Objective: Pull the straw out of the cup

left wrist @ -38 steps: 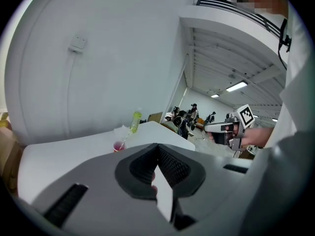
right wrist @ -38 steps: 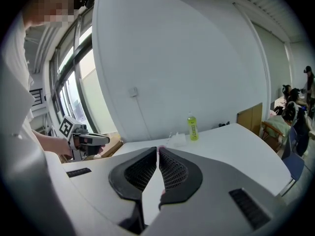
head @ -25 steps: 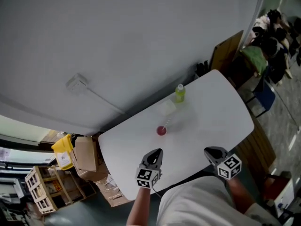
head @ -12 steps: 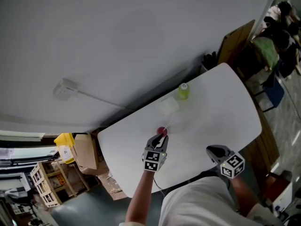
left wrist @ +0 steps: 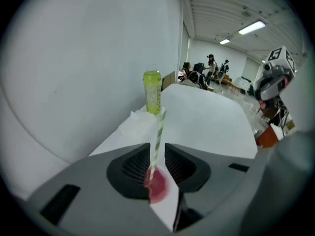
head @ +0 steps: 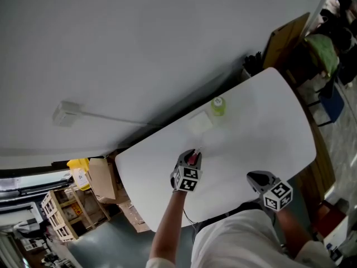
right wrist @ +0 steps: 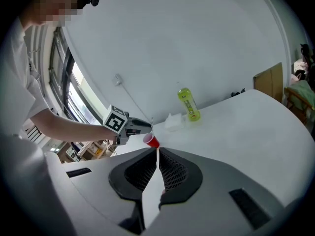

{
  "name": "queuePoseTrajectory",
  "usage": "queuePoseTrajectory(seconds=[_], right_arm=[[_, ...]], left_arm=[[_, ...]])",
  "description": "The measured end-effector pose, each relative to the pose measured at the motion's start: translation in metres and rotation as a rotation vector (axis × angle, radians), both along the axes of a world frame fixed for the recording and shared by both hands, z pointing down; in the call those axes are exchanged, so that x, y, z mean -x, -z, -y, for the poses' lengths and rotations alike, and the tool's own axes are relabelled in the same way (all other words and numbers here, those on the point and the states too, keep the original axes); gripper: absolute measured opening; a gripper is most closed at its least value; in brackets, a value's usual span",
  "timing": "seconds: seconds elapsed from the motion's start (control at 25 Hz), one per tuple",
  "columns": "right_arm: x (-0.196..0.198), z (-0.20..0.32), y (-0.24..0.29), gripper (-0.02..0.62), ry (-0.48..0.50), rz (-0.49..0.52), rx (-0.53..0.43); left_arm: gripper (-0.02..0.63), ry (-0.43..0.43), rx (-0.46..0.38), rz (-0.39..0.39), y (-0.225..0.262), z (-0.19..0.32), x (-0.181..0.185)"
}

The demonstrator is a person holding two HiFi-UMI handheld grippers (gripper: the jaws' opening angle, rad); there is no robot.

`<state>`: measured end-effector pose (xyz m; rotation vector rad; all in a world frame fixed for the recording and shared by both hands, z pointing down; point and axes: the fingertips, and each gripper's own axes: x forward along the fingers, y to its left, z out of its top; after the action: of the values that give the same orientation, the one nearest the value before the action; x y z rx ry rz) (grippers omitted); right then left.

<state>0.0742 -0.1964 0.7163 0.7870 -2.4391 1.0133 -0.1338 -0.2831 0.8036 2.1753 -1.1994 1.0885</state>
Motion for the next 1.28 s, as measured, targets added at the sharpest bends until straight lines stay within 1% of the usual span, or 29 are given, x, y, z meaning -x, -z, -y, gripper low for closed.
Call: queuePoseTrajectory(seconds=[0.08,0.2,0.24,0.28,0.32,0.48,0.6,0.84,1.04,1.28], right_arm=[[-0.006,0.0,-0.005,0.041,-0.012,-0.005,0.014],[-0.015,0.003,-0.012,0.041,-0.023,-0.01,0.026],[-0.018,0.004,-0.014,0.041,-0.024,-0.01,0.029],[-0.02,0.004,-0.016,0.041,-0.026,-0.01,0.033],[-0.022,0.004,-0.019,0.041,-0.027,-0.009,0.038],[-0.03,0.007,-0.022,0.041,-0.041,-0.006,0.053],[-0.028,0.013,-0.022,0.041,-0.044,0.01,0.054],[-0.019,0.014,-0.018,0.041,-0.014,0.013,0.034],[-0.013,0.012,-0.008,0.041,0.001,0.013,0.002],[0.002,-0.012,0.005,0.041,0.041,0.018,-0.033]], left_arm=[[0.094,-0.033,0.007,0.064,-0.007,-0.001,0.0],[0.087,-0.049,0.0,0.104,-0.011,0.004,0.0],[0.073,-0.049,-0.007,0.11,-0.011,0.007,0.001],[0.029,-0.046,-0.012,0.114,-0.011,0.008,0.001],[0.026,-0.042,-0.013,0.116,-0.01,0.009,0.001],[0.026,-0.02,-0.014,0.105,-0.008,0.006,0.001],[0.025,-0.002,-0.035,0.091,-0.001,0.009,0.001],[0.025,0.007,-0.081,0.084,0.013,0.004,0.001],[0.025,0.011,-0.154,0.068,0.039,0.001,0.003],[0.025,0.038,-0.27,0.033,0.09,-0.015,0.009]])
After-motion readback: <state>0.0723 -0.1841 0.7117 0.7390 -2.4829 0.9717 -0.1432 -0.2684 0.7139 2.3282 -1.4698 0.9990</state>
